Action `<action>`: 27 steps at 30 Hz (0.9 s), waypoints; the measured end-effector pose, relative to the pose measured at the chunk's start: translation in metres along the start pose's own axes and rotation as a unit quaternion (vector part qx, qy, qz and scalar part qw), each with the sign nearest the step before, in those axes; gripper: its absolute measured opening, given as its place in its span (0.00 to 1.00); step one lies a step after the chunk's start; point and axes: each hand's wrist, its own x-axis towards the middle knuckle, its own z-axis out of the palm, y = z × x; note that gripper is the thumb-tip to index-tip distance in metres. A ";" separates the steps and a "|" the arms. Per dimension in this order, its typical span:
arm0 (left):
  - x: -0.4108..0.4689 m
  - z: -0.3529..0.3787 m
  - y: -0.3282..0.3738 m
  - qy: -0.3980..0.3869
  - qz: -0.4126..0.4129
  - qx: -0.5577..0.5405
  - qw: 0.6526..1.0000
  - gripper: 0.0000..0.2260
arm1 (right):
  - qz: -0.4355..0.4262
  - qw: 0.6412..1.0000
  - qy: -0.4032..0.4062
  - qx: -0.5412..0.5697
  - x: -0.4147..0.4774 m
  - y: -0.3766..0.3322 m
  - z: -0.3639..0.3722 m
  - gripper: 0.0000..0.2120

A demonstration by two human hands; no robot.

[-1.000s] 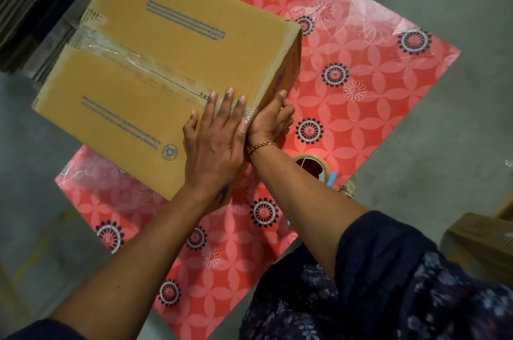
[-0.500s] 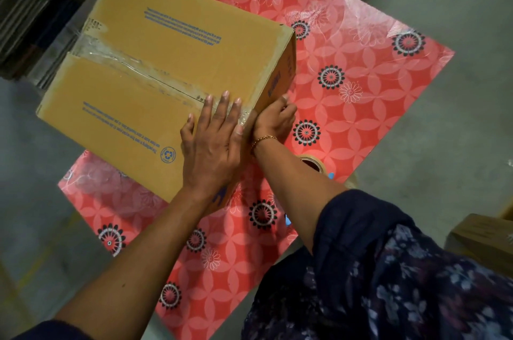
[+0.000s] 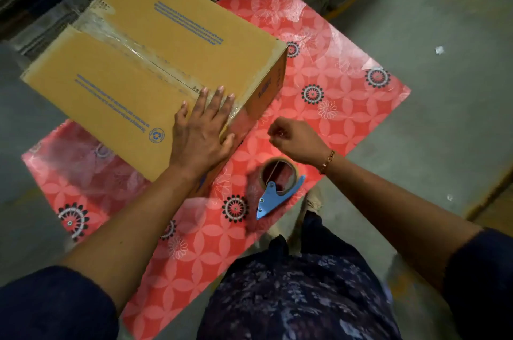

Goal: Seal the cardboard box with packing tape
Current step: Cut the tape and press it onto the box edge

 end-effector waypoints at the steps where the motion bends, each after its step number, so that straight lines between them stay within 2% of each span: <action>1: 0.002 -0.001 0.000 -0.003 0.001 0.001 1.000 0.36 | -0.039 0.997 -0.032 -0.059 -0.016 0.002 -0.005 0.11; 3: 0.000 -0.004 -0.002 -0.012 0.002 0.000 1.000 0.38 | -0.107 0.976 -0.071 -0.175 -0.046 0.002 -0.006 0.15; 6: 0.001 -0.005 -0.001 -0.025 0.010 0.010 1.000 0.40 | -0.174 0.914 -0.114 -0.349 -0.073 0.007 0.012 0.22; 8: -0.001 -0.004 -0.001 -0.031 0.012 0.006 0.999 0.40 | -0.187 0.882 -0.131 -0.412 -0.082 0.011 0.025 0.24; 10: -0.001 -0.007 -0.002 -0.033 0.009 0.002 0.999 0.41 | -0.187 0.862 -0.132 -0.452 -0.082 0.012 0.032 0.20; 17: -0.003 -0.013 -0.002 -0.038 0.007 -0.024 0.999 0.41 | -0.236 0.858 -0.112 -0.442 -0.078 0.017 0.023 0.16; 22: -0.001 -0.014 -0.005 -0.053 0.014 -0.014 0.998 0.41 | -0.245 0.861 -0.063 -0.442 -0.078 0.029 0.005 0.12; 27: -0.003 -0.014 -0.005 -0.064 0.015 -0.032 0.997 0.41 | -0.241 0.838 -0.070 -0.485 -0.058 0.037 -0.005 0.10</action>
